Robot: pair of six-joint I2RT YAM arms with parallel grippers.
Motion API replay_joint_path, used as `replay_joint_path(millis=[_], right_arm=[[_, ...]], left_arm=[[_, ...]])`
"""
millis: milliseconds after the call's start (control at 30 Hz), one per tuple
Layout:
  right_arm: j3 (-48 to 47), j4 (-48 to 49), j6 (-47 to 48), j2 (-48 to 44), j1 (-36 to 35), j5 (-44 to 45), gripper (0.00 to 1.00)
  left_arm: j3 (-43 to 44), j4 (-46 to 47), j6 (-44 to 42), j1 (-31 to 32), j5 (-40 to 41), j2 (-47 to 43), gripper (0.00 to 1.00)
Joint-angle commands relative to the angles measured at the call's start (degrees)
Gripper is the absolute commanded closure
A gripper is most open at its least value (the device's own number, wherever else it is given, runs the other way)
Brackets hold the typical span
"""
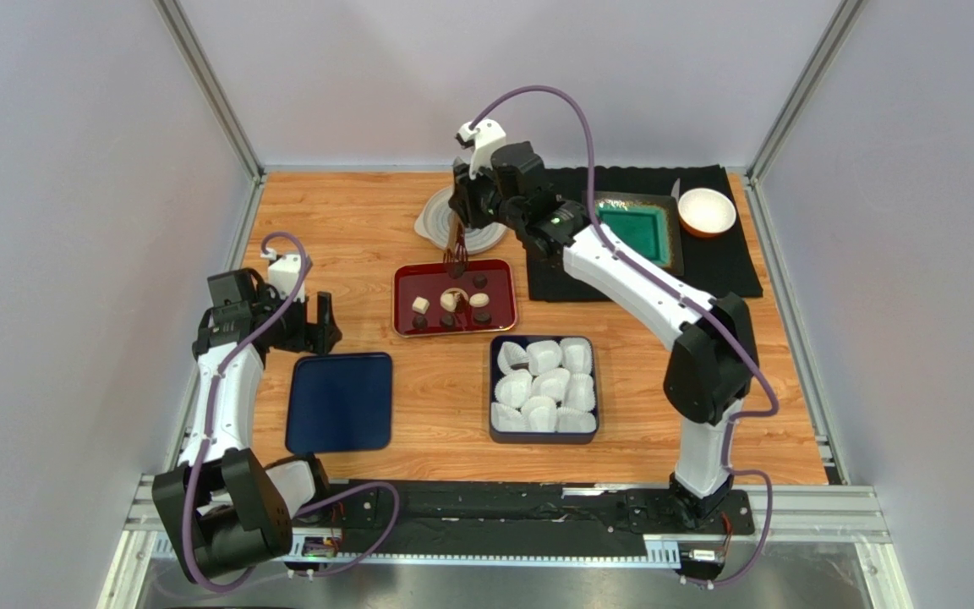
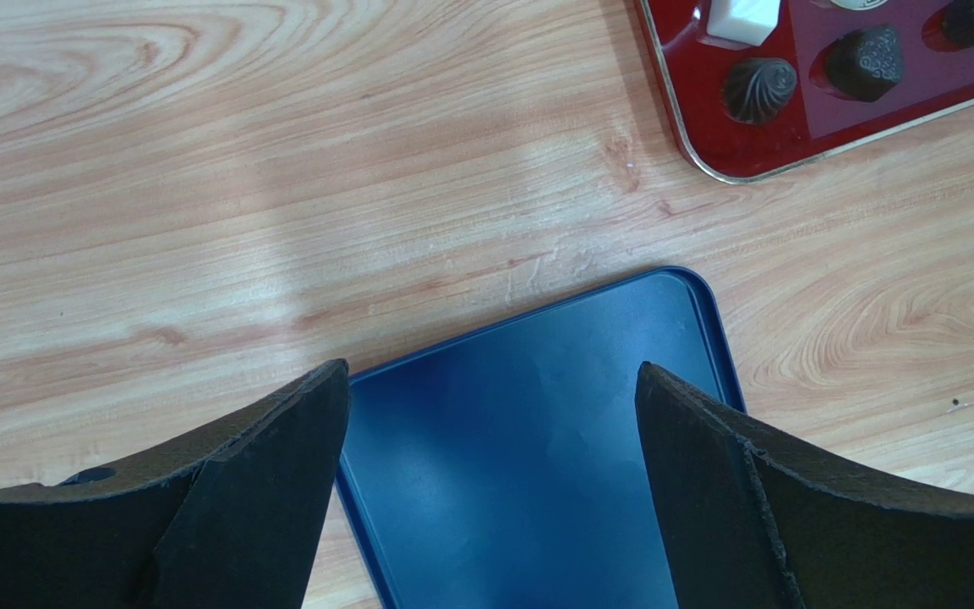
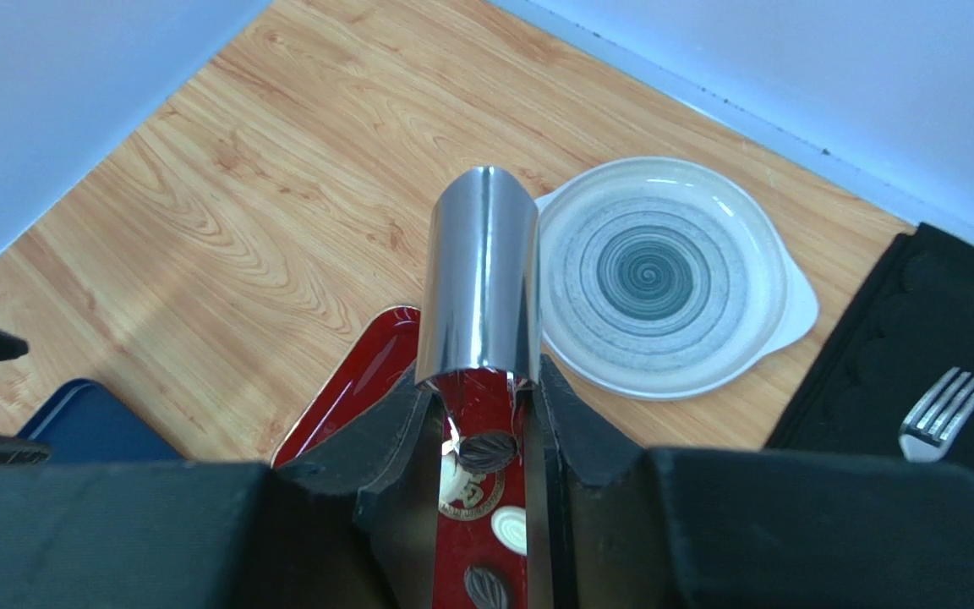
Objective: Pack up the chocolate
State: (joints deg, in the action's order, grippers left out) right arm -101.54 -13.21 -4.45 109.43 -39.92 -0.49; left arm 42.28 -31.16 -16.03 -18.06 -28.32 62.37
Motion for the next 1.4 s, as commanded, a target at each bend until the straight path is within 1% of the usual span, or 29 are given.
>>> replay_joint_path(millis=[0,67,100,133,200,233,367,467,600,900,1133,1333,1367], right_arm=[[3.8,-0.3,2.4,-9.7,0.0,0.5,0.92],[6.3,-1.4,2.5,-14.2,0.0,3.0,0.92],[9.4,-2.2,2.5,-15.7,0.0,3.2,0.92],[10.9,-2.9,2.3,-19.2,0.0,3.5,0.92],[14.6,-4.4,1.9,-22.7,0.0,3.3,0.92],[18.0,-5.0,1.6,-24.7,0.1,3.5,0.92],[26.3,-7.2,0.8,-35.1,0.0,3.9,0.92],[29.5,-9.1,0.1,-39.1,0.0,4.4,0.92],[31.4,-11.2,-1.0,-43.8,0.0,4.1,0.91],[35.9,-11.2,-1.9,-44.8,0.0,4.9,0.91],[37.5,-11.4,-2.7,-45.4,0.0,4.5,0.91],[38.4,-11.2,-3.3,-46.1,0.0,4.4,0.84],[38.5,-11.1,-3.4,-46.1,0.1,4.4,0.82]], left_arm=[[0.5,-0.4,-1.7,-0.6,0.3,-1.7,0.09],[0.4,-0.6,-2.0,-0.6,0.4,-1.8,0.09],[0.3,-0.6,-2.0,-0.6,0.4,-1.9,0.09],[0.3,-0.7,-2.0,-0.6,0.4,-1.9,0.09],[0.3,-0.7,-2.0,-0.7,0.2,-2.0,0.09],[0.1,-0.7,-2.0,-0.6,0.2,-2.0,0.09],[0.1,-0.9,-2.0,-0.6,-0.1,-2.0,0.09],[0.2,-0.9,-1.6,-0.6,-0.2,-2.0,0.09],[0.3,-1.3,-1.5,-0.7,-0.6,-2.0,0.09],[0.3,-1.6,-1.4,-0.7,-1.0,-2.4,0.09],[0.6,-1.5,-1.2,-0.7,-1.1,-2.1,0.09],[0.9,-1.5,-0.9,-0.7,-1.4,-2.1,0.09],[1.0,-1.7,-1.0,-0.7,-1.5,-2.1,0.09]])
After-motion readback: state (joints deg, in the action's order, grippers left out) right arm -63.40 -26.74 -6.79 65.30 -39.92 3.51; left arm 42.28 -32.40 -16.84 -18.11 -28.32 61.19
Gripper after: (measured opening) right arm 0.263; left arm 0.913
